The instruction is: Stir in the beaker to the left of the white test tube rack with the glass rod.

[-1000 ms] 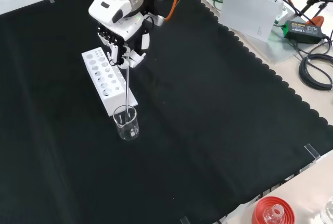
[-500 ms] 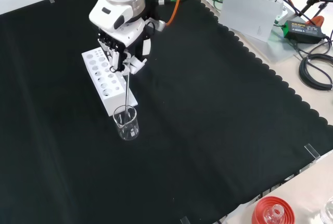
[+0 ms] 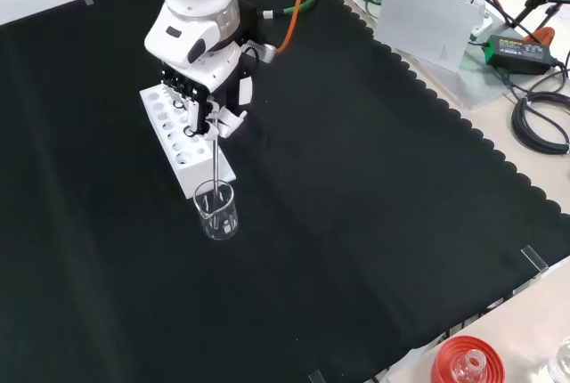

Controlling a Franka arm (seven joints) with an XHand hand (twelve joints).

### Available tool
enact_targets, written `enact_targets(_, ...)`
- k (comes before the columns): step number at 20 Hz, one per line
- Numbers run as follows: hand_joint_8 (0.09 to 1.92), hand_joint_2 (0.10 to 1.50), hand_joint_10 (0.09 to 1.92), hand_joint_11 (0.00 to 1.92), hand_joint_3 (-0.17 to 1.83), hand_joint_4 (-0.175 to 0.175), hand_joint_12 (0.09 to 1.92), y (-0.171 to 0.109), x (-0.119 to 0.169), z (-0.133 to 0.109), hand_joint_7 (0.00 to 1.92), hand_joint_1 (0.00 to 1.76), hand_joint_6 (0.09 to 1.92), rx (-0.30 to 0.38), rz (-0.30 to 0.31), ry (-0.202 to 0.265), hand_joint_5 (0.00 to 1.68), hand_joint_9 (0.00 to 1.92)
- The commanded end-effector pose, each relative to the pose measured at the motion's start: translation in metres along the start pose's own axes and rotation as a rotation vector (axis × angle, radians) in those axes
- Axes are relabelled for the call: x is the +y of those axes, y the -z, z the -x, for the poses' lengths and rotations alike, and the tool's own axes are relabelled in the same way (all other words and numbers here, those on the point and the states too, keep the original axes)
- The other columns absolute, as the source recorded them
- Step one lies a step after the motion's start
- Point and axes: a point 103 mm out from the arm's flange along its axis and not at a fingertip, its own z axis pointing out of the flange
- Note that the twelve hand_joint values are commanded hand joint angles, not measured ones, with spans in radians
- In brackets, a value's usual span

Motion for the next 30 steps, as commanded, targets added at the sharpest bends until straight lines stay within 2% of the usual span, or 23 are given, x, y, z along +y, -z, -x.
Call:
enact_targets(1, 0.63, 0.58, 0.36, 1.71, 0.84, -0.175, 0.71, 0.002, 0.007, 0.008, 1.67, 1.22, 0.8, 0.024, -0.005, -0.016, 1.24, 1.88)
enact_targets(6, 0.63, 0.58, 0.36, 1.71, 0.84, -0.175, 0.71, 0.003, -0.001, 0.025, 1.67, 1.22, 0.8, 0.023, 0.008, -0.028, 1.24, 1.88)
enact_targets(16, 0.63, 0.58, 0.36, 1.71, 0.84, -0.175, 0.71, 0.001, -0.021, 0.022, 1.67, 1.22, 0.8, -0.027, -0.025, -0.067, 1.24, 1.88)
enact_targets(18, 0.63, 0.58, 0.36, 1.71, 0.84, -0.175, 0.71, 0.002, -0.024, 0.019, 1.67, 1.22, 0.8, -0.029, -0.025, -0.067, 1.24, 1.88)
enact_targets(20, 0.63, 0.58, 0.36, 1.71, 0.84, -0.175, 0.71, 0.0, -0.029, 0.026, 1.67, 1.22, 0.8, -0.014, -0.02, -0.068, 1.24, 1.88)
enact_targets(23, 0.63, 0.58, 0.36, 1.71, 0.84, -0.175, 0.71, 0.001, -0.029, 0.012, 1.67, 1.22, 0.8, -0.041, -0.015, -0.054, 1.24, 1.88)
enact_targets(30, 0.63, 0.58, 0.35, 1.71, 0.84, -0.175, 0.71, 0.003, -0.024, -0.014, 1.67, 1.22, 0.8, -0.034, -0.02, -0.032, 1.24, 1.88)
